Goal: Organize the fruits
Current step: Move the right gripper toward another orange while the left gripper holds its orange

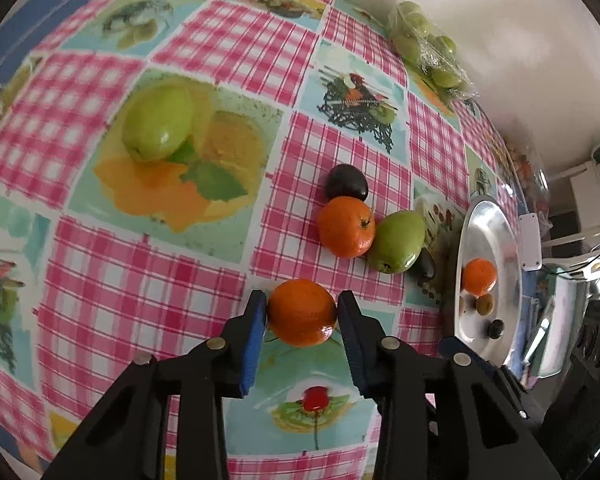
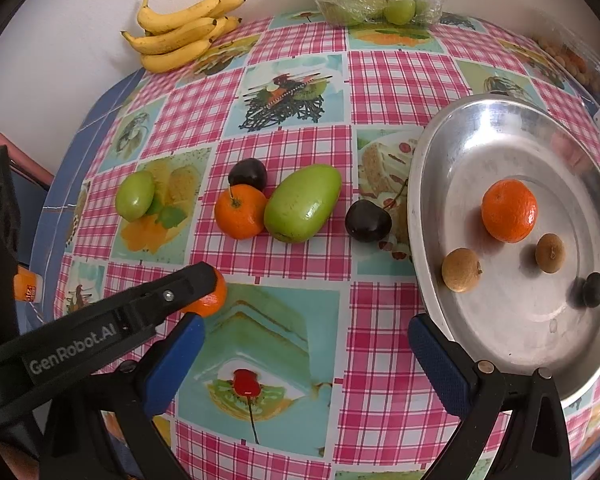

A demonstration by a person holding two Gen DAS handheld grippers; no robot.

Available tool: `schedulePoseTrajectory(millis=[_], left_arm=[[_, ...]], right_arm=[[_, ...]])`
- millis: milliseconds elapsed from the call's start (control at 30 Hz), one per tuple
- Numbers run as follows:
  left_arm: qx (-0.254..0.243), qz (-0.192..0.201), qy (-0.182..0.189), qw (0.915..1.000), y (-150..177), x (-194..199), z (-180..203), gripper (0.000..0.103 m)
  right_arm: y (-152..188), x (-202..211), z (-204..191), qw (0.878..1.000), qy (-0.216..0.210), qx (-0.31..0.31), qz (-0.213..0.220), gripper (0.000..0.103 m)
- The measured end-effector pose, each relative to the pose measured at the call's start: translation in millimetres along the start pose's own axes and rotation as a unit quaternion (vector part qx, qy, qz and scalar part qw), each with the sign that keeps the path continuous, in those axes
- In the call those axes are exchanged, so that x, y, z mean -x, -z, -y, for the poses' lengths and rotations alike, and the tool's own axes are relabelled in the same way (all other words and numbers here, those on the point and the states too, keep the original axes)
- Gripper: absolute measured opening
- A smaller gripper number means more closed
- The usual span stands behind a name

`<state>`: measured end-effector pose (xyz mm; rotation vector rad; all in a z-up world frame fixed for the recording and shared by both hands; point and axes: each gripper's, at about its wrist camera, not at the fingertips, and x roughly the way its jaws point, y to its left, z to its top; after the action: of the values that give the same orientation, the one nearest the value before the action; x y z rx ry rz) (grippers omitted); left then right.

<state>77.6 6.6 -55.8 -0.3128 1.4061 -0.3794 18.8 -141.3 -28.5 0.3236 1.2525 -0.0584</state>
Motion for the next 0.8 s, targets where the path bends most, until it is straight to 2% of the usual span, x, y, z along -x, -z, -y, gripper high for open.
schedulePoseTrajectory(millis=[100,300,500,633,800], left_arm=[[0.009,-0.006,0.012,0.9999,0,-3,-2,0.039],[0.016,0.014,-0.007,0.9997,-4,7,-7,0.038],[0.034,0.049,-0.008,0.9982,-10,25,-16,0.038],[0.045,0.079,-0.025,0.9955,-14,40,-23,0.038],[0.057,0.098,-0.045,0.9926,-18,49,-31,0.038]], right_arm=[[0,0,-1,1.000,0.002,0.004,-0.001,0.103],[-1,4,-1,1.000,0.001,0.004,0.008,0.103],[-4,12,-3,1.000,-0.006,0.006,0.026,0.103],[-7,21,-8,0.999,-0.017,0.014,0.049,0.103],[-12,23,-15,0.997,-0.024,0.026,0.062,0.103]])
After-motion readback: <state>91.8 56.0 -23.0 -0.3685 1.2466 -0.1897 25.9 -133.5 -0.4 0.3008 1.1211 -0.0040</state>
